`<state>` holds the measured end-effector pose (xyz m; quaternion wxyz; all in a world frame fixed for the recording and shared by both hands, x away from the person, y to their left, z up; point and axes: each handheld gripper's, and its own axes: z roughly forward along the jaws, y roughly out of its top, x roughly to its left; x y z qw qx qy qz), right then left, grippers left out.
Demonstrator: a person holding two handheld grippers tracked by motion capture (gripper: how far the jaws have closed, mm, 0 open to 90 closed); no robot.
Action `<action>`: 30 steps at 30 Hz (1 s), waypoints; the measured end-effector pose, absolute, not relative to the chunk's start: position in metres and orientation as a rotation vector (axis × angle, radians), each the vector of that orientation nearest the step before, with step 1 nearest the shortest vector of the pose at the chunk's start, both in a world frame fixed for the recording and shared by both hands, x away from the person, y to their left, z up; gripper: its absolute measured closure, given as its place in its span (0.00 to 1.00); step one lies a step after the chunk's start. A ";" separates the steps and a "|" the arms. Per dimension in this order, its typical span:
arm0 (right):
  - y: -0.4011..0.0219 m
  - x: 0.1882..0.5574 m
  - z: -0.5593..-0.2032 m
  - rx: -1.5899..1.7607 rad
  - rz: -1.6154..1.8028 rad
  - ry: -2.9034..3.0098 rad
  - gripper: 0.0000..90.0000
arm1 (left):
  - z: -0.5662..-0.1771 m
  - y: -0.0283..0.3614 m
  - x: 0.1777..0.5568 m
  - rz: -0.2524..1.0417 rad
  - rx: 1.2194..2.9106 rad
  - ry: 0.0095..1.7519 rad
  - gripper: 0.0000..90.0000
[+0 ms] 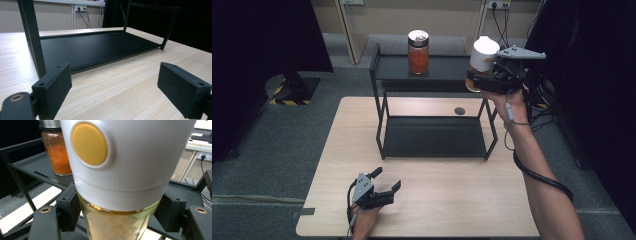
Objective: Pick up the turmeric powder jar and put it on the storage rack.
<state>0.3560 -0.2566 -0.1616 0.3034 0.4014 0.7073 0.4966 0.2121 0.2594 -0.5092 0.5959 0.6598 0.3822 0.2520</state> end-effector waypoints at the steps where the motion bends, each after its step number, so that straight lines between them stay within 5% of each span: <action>1: -0.256 0.358 -0.161 1.067 1.312 1.874 0.35 | -0.509 0.259 0.212 0.585 1.531 0.888 0.13; 30: -0.236 0.410 -0.151 1.141 1.267 1.863 0.35 | -0.510 0.261 0.213 0.577 1.525 0.891 0.13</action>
